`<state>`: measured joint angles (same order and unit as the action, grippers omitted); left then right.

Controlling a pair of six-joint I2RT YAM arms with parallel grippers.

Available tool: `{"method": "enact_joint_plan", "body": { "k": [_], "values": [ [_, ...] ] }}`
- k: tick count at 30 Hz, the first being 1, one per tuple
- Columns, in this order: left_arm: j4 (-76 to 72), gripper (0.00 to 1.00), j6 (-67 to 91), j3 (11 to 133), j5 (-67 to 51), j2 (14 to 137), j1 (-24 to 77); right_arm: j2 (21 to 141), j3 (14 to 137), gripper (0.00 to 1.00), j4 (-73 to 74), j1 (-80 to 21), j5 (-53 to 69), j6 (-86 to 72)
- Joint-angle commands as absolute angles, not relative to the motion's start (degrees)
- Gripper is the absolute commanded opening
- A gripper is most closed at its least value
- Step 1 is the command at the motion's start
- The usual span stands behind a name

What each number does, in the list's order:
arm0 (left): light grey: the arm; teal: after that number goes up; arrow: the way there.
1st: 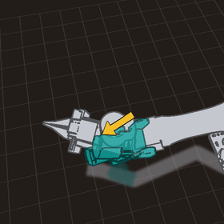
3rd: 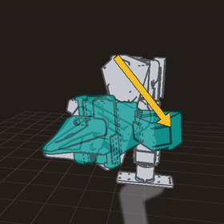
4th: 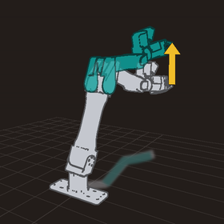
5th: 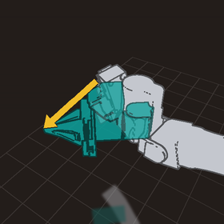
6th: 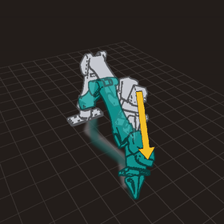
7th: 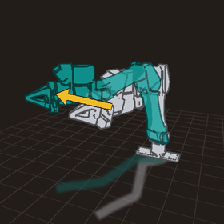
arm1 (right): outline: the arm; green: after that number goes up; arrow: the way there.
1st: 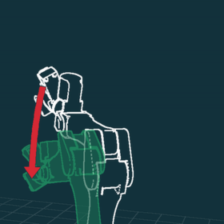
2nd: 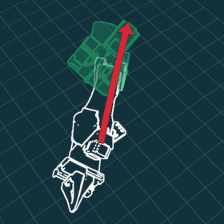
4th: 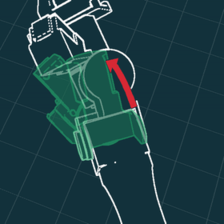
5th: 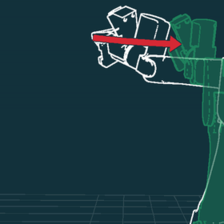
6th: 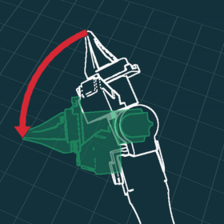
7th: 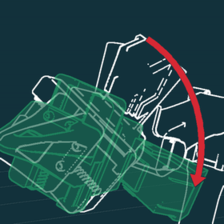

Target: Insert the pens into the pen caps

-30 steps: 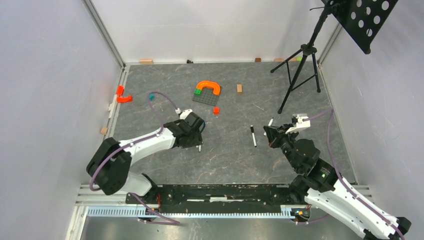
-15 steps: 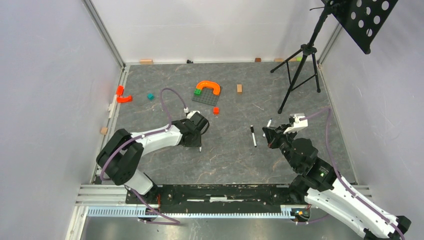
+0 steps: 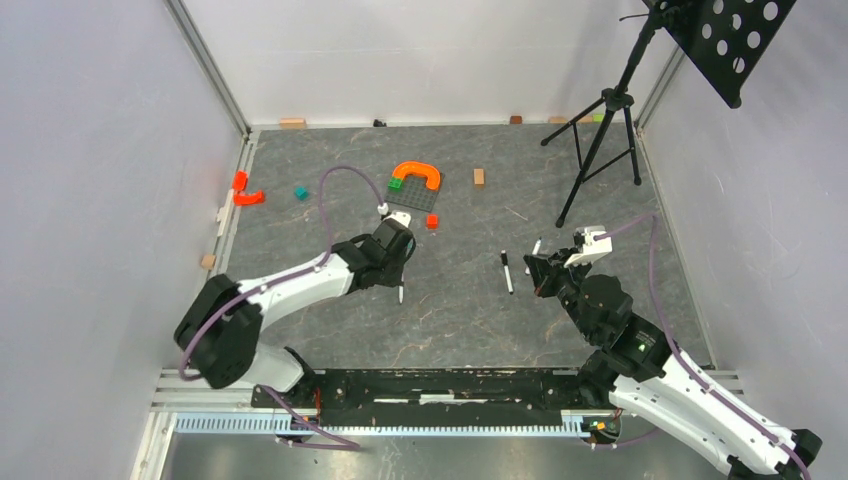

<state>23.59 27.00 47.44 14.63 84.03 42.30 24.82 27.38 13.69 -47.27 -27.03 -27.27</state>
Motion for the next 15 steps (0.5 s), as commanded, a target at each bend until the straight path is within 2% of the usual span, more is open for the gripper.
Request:
{"method": "enact_joint_plan", "body": {
  "k": [1, 4, 10, 15],
  "values": [
    [20.83, 0.04, 15.89, 49.9, 14.49, 75.87, 46.01, 24.79, 29.7, 0.0, 12.57, -47.64, -28.3, -25.42],
    [18.7, 0.1, 10.27, 50.97, 11.06, 72.64, 47.73, 24.62, 30.1, 0.0, 12.96, -47.64, -29.89, -24.18],
    [17.49, 0.19, -11.42, 54.32, -9.48, 75.86, 51.05, 23.31, 32.32, 0.0, 16.64, -47.64, -35.25, -21.92],
    [17.39, 0.14, -36.13, 54.54, -16.91, 78.99, 52.11, 22.05, 33.4, 0.0, 18.24, -47.63, -38.38, -21.09]
  ]
}}
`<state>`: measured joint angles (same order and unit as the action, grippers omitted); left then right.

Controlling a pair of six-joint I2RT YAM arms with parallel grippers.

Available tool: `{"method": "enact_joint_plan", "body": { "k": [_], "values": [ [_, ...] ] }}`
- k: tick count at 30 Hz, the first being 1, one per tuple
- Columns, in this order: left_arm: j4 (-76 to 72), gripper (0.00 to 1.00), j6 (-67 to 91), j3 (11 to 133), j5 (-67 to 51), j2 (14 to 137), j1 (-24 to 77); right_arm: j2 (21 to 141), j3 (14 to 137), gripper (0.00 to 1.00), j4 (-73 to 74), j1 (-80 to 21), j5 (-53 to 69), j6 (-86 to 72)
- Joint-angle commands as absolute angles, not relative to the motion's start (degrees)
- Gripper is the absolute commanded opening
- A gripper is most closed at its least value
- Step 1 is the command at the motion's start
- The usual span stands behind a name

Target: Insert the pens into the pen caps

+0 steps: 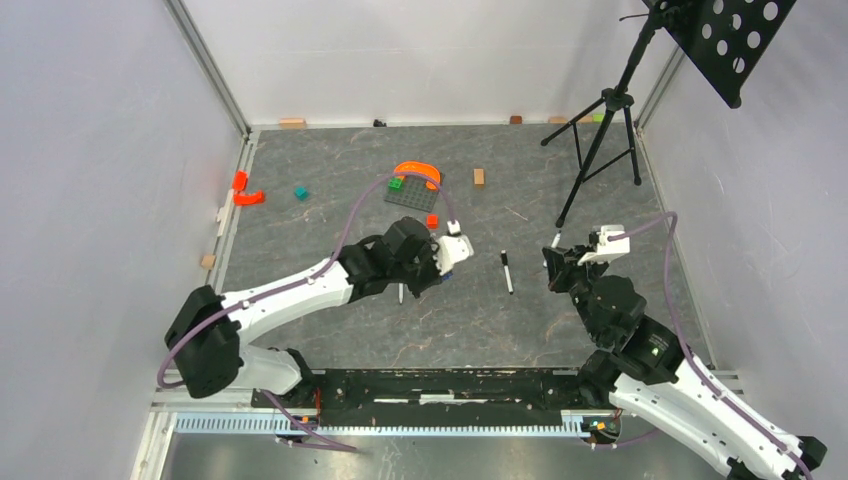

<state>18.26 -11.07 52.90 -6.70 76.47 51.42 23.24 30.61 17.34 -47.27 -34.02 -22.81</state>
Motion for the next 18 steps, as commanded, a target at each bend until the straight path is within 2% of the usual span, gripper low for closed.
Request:
{"method": "enact_joint_plan", "body": {
  "k": [1, 7, 12, 18],
  "values": [
    [19.0, 0.13, -40.72, 55.06, -17.79, 80.27, 52.2, 21.71, 33.41, 0.0, 18.2, -47.64, -38.33, -21.09],
    [31.23, 0.06, -56.52, 62.76, -16.88, 91.22, 52.5, 20.07, 32.85, 0.0, 19.5, -47.59, -37.74, -21.66],
    [31.9, 0.06, -61.06, 64.91, -14.97, 97.34, 52.99, 18.39, 32.26, 0.0, 19.28, -47.63, -38.0, -21.43],
    [33.68, 0.17, -65.0, 67.09, -10.05, 103.08, 54.06, 18.54, 32.37, 0.0, 18.4, -47.63, -37.3, -21.44]
  ]
}}
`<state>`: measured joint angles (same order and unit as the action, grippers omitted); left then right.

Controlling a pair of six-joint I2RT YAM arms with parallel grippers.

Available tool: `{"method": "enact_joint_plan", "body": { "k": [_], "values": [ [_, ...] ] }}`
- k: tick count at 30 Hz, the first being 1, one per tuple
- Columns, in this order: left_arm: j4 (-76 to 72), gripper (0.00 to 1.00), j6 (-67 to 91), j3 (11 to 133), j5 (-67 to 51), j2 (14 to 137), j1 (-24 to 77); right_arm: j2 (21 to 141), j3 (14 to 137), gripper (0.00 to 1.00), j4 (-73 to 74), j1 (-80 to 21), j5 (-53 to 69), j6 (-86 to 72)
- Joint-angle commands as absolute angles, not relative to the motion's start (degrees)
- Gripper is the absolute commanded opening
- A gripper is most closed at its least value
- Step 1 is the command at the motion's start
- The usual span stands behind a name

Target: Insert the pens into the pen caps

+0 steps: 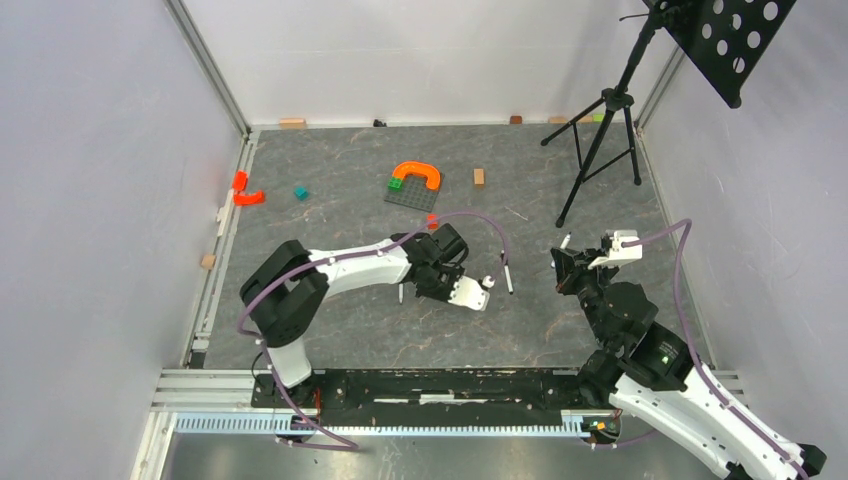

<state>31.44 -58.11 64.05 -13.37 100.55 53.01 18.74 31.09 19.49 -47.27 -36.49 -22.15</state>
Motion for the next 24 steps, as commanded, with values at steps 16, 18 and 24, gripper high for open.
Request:
{"method": "enact_joint_plan", "body": {
  "k": [16, 18, 24],
  "values": [
    [19.81, 1.0, -53.02, 63.54, -5.53, 91.66, 53.88, 20.5, 32.09, 0.0, 16.09, -47.63, -36.24, -21.29],
    [16.55, 1.0, -48.93, 62.2, -3.73, 87.7, 53.83, 20.48, 31.92, 0.0, 15.91, -47.64, -36.27, -21.44],
    [7.85, 1.0, -22.1, 59.75, 18.42, 77.31, 52.69, 19.91, 32.56, 0.0, 17.05, -47.59, -36.45, -21.62]
  ]
}}
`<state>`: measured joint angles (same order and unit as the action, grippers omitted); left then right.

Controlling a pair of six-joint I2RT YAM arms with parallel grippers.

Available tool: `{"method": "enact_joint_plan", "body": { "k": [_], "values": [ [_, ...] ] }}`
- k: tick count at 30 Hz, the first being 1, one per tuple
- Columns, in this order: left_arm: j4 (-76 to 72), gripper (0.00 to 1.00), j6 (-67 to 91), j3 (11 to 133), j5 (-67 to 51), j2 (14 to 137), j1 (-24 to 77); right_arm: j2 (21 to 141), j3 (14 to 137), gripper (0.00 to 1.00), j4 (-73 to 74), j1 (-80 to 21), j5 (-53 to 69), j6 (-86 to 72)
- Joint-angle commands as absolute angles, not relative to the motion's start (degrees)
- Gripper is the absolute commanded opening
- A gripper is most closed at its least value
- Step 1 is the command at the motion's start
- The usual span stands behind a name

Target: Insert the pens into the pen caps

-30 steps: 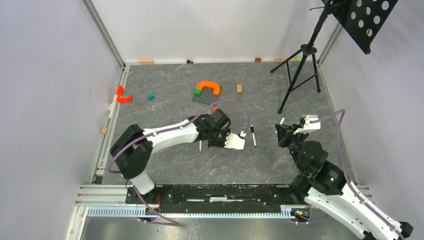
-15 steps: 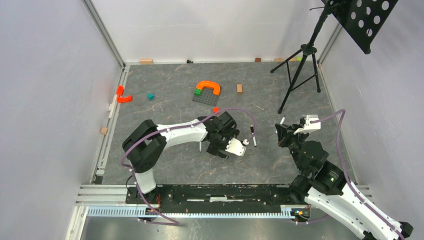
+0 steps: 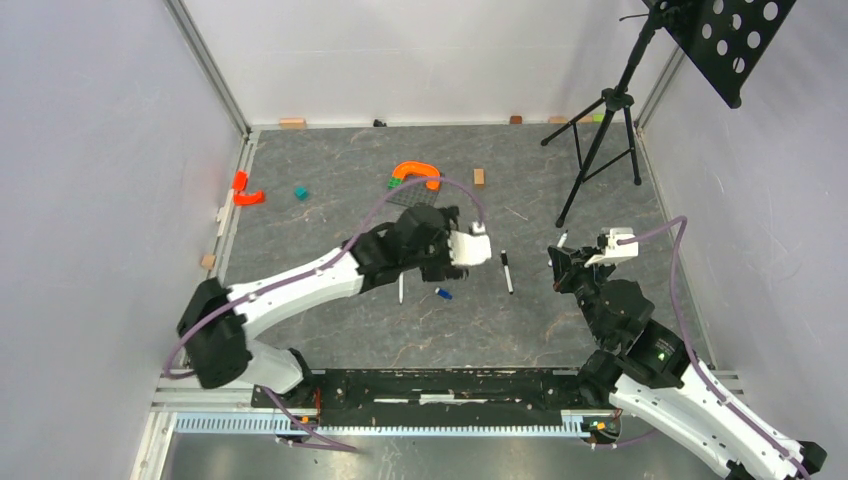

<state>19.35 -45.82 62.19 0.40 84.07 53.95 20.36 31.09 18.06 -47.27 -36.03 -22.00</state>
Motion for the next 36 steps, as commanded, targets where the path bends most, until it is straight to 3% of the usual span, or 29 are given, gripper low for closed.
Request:
{"method": "enact_joint_plan", "body": {
  "k": [1, 3, 8, 11, 17, 24, 30, 36],
  "values": [
    [5.02, 1.0, -13.48, 58.36, 27.11, 76.36, 52.29, 19.56, 32.58, 0.0, 17.47, -47.63, -36.62, -21.65],
    [5.38, 1.0, 2.77, 57.11, 38.73, 74.57, 51.54, 18.6, 32.07, 0.0, 17.75, -47.63, -37.01, -21.98],
    [24.86, 1.0, 30.8, 65.91, 23.65, 73.64, 45.56, 17.79, 31.28, 0.0, 17.53, -47.61, -36.04, -23.54],
    [35.98, 1.0, 52.44, 64.6, 32.56, 72.05, 44.9, 17.43, 31.62, 0.0, 18.45, -47.64, -35.86, -24.1],
    [46.69, 1.0, 75.07, 63.73, 27.08, 73.42, 44.88, 15.54, 31.67, 0.0, 20.35, -47.63, -36.29, -24.27],
    [59.56, 1.0, 95.05, 68.76, 24.14, 80.99, 48.54, 14.4, 30.83, 0.0, 21.24, -47.64, -35.88, -26.0],
    [60.59, 0.98, 106.07, 71.21, 23.28, 87.83, 51.72, 13.45, 30.43, 0.0, 22.27, -47.6, -35.9, -27.19],
    [60.32, 0.85, 106.6, 77.15, 17.44, 100.14, 53.37, 12.44, 30.16, 0.0, 23.53, -47.64, -36.59, -27.41]
  ]
}}
